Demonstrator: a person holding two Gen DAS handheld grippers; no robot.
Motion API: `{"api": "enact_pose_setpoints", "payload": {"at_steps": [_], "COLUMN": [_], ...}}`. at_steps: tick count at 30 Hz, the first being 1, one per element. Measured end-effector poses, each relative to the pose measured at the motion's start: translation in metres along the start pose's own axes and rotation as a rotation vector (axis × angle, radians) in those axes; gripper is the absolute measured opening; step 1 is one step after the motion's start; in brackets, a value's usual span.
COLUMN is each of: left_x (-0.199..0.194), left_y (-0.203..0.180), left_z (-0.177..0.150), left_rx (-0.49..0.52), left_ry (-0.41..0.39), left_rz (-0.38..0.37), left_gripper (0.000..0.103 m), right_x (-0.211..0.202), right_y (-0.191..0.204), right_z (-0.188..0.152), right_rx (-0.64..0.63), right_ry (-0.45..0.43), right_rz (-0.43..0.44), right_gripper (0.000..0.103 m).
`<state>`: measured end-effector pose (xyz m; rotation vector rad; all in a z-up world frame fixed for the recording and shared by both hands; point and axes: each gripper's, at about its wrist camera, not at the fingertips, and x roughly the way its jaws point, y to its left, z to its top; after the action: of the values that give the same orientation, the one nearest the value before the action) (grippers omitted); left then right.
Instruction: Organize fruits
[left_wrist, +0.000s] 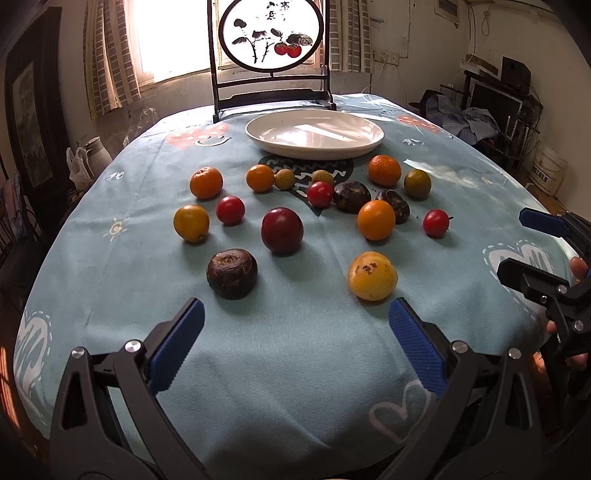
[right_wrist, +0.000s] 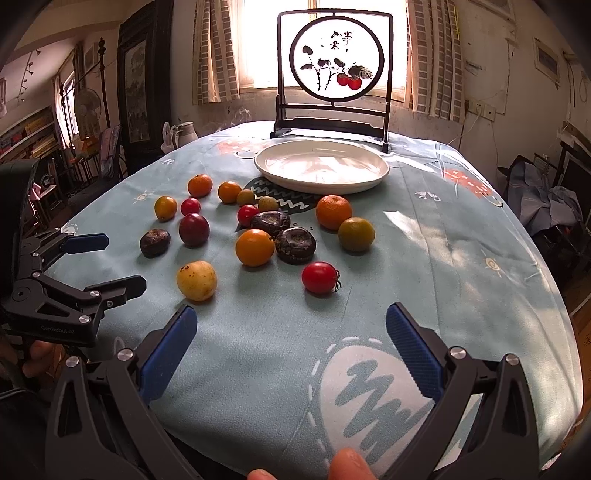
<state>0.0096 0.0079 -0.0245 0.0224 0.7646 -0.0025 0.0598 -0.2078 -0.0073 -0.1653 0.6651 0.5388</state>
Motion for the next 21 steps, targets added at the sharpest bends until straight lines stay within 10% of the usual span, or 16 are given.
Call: {"api": "enact_pose_setpoints", "payload": {"at_steps": [13,21], "left_x": [0.017,0.024], "left_y": [0.015,0.004], "left_z": [-0.001,0.002], "left_rx": [-0.026,0.023], "left_ry": [0.025,0.002], "left_rz": [-0.042,-0.214], "left_gripper": [0.101,0.094], "right_x": [0.016,0.052], "right_y": [-0.011,-0.015], "right_z": [-0.003,0.006], "right_rx": [0.025,-0.011], "right_ry": [0.009,0.081], "right_rz": [-0.027,-0.025], "right_gripper": [0.101,0.074]}}
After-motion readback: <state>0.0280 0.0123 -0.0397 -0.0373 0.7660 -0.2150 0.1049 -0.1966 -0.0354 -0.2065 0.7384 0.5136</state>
